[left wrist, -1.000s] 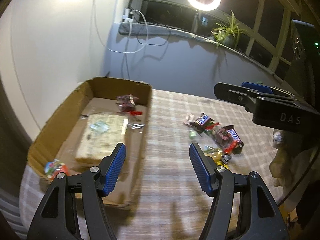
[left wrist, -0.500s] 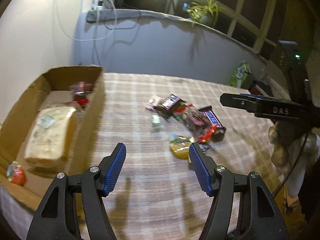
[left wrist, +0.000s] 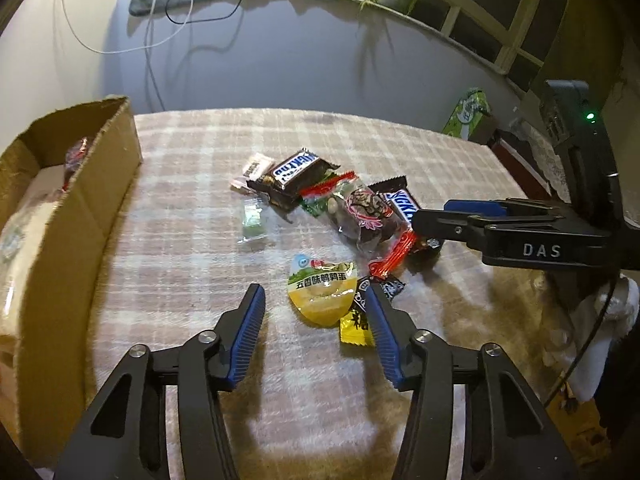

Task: Organize snacks
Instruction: 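Move both tools back over the remaining snack pile, then grasp the Snickers bar with the right tool while the left tool grasps the yellow packet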

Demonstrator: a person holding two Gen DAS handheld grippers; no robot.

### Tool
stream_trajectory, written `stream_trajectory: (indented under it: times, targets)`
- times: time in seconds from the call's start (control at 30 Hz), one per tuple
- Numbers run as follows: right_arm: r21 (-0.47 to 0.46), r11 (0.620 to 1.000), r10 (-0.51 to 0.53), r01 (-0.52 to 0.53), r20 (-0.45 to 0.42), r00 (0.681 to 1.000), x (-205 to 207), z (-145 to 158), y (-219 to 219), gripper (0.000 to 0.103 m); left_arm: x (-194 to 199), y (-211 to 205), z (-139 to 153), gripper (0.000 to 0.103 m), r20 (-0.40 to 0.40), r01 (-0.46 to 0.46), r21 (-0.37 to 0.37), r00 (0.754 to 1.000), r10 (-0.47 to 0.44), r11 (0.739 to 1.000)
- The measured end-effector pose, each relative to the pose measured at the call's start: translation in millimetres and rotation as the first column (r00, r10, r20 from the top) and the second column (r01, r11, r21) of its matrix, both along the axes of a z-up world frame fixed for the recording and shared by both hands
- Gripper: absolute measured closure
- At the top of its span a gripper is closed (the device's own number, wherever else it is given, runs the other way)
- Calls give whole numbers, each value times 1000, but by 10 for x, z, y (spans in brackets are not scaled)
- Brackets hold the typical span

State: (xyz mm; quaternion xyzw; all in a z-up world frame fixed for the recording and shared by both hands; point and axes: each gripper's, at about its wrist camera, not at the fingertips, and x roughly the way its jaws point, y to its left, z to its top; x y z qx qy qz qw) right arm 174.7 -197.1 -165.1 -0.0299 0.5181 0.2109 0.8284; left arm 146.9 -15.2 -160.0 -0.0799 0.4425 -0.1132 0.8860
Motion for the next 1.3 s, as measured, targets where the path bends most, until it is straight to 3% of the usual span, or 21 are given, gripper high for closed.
stream_trajectory:
  times: [0.2, 0.37, 0.63, 0.8, 1.3]
  targets:
    - [-13, 1000, 5, -5, 6, 1000, 46, -43, 51, 38, 47, -27, -73, 58, -15, 1, 8, 1000, -1, 1000]
    - [-29, 999, 22, -22, 2, 1000, 108, -88, 148, 48, 82, -51, -90, 65, -16, 0, 22, 1000, 1, 1000]
    - [-67, 997, 45, -44, 5, 999, 172, -173, 268, 53, 152, -103, -96, 65, -18, 7, 61, 1000, -6, 998]
    - [-77, 996, 51, -51, 7, 999, 186, -169, 276, 67, 233, -152, -80, 64, -11, 13, 87, 1000, -12, 996]
    - [-54, 998, 26, -24, 27, 999, 94, -71, 195, 73, 172, -68, -10, 74, 40, -14, 72, 999, 11, 997]
